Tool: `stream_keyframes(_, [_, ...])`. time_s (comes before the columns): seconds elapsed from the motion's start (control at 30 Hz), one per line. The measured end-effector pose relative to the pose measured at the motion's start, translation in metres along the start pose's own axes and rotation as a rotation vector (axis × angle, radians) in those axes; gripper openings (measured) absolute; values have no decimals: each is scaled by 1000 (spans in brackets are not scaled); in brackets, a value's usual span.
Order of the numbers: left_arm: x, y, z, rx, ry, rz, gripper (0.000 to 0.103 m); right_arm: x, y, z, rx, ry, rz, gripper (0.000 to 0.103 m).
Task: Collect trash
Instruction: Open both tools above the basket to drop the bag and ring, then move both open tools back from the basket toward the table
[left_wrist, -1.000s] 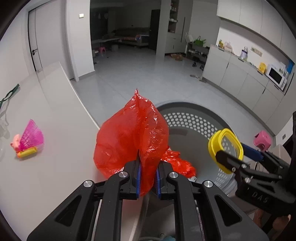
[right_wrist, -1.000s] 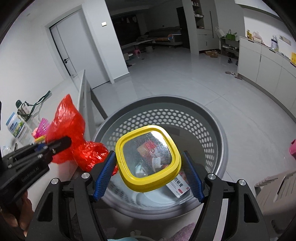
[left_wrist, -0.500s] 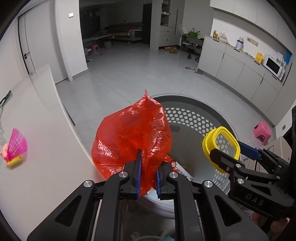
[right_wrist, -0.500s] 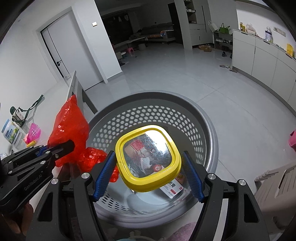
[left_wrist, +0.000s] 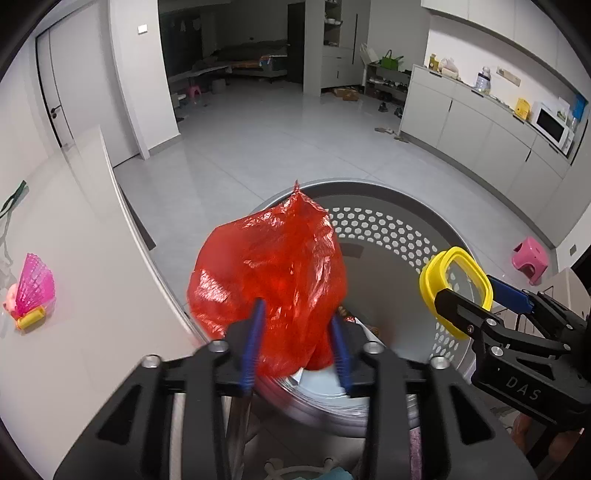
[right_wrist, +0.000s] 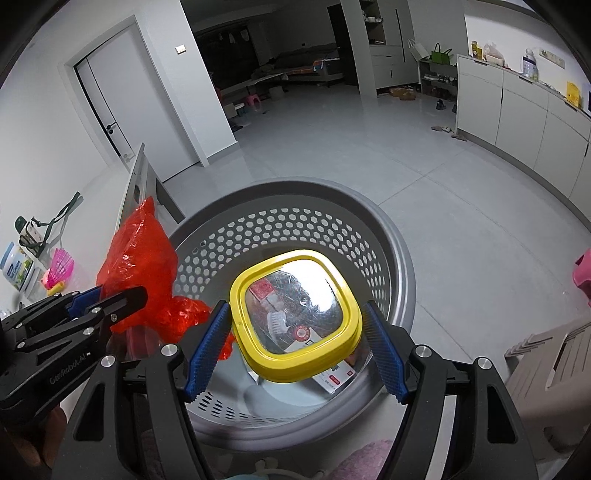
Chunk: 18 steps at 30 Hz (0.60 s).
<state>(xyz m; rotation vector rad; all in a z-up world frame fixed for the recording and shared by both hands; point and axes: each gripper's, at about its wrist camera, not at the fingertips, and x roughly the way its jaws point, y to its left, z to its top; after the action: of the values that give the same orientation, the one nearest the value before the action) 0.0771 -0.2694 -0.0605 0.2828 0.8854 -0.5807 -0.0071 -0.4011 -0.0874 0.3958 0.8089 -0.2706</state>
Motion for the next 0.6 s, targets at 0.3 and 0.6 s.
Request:
stream_keyframes(0.3, [-6, 2, -2, -12, -24, 13, 60, -6, -2, -1, 7, -11, 3, 74])
stream_keyframes(0.6, [-12, 6, -3, -18, -37, 17, 63, -9, 2, -4, 15, -5, 8, 74])
